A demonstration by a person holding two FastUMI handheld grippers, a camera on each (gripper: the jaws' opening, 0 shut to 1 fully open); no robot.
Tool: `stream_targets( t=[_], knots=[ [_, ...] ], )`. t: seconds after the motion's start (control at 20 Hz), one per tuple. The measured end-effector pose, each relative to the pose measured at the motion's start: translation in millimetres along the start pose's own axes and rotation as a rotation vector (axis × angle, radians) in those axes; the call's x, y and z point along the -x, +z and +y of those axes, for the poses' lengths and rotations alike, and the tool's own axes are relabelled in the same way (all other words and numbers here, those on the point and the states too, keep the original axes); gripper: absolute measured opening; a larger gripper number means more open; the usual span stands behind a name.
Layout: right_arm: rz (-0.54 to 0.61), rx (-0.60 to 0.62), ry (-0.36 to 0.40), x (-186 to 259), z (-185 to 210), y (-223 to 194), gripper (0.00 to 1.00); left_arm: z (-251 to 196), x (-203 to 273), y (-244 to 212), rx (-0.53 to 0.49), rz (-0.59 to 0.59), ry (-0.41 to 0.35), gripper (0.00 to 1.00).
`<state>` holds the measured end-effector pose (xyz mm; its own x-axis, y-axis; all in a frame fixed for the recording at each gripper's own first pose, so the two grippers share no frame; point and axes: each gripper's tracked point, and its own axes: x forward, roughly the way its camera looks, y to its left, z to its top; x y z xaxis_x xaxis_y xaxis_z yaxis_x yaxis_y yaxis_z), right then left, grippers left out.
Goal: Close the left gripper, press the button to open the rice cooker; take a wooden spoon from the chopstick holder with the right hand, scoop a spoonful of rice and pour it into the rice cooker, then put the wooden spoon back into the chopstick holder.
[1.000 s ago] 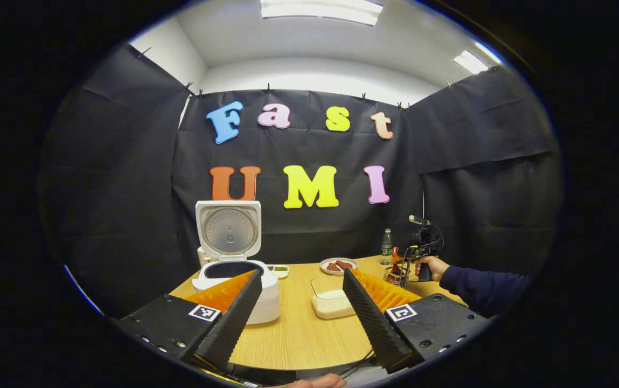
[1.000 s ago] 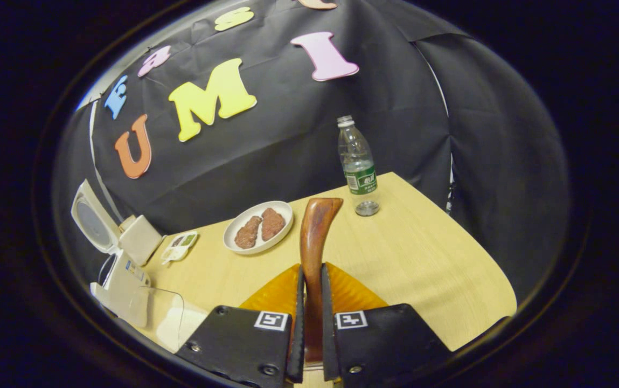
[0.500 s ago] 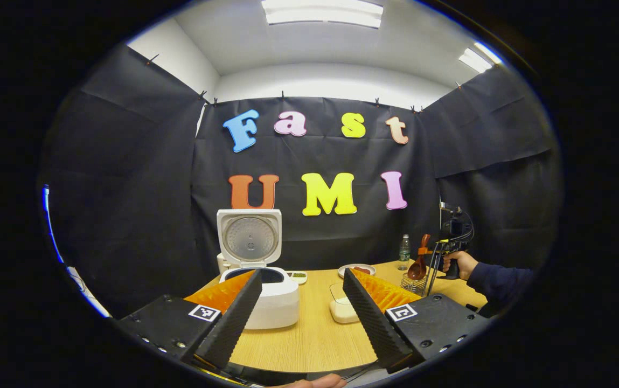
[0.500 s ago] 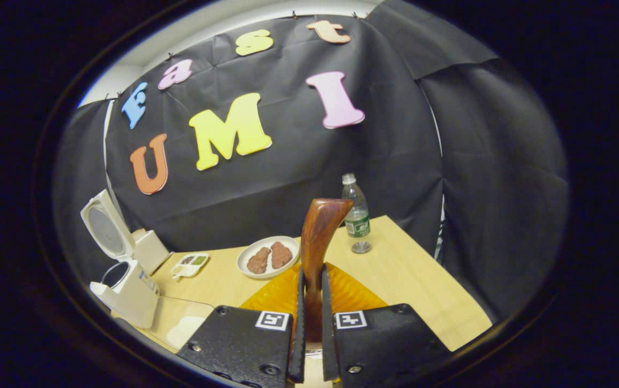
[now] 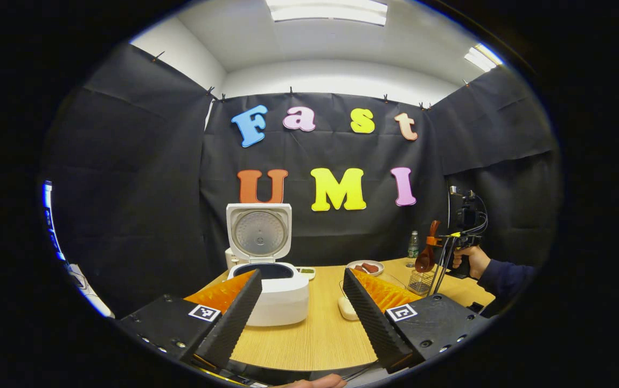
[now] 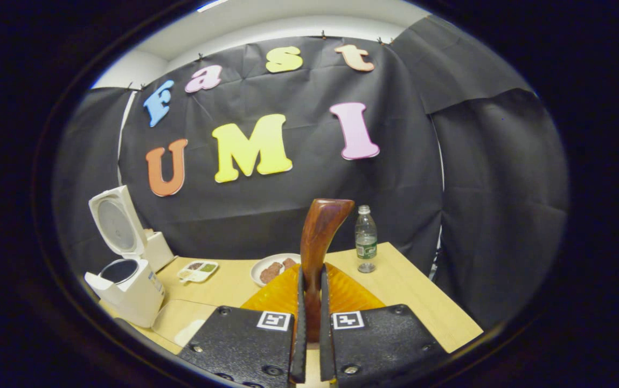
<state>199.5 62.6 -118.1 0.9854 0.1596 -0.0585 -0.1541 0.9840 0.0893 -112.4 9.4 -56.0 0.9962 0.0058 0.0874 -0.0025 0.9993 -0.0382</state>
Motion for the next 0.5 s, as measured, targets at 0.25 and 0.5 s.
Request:
stream_targets(
  t=[0.25,0.5],
  knots=[
    [-0.065,0.053,0.078,20.8,64.6,8.5,0.15,2.5,5.7,-6.2,-0.007,0.017,-0.012,0.96],
    [-0.091,0.17,0.195,33.0,137.1,-13.3,0.15,7.8,9.4,-8.9,-0.006,0.009,-0.01,0.96]
  ],
)
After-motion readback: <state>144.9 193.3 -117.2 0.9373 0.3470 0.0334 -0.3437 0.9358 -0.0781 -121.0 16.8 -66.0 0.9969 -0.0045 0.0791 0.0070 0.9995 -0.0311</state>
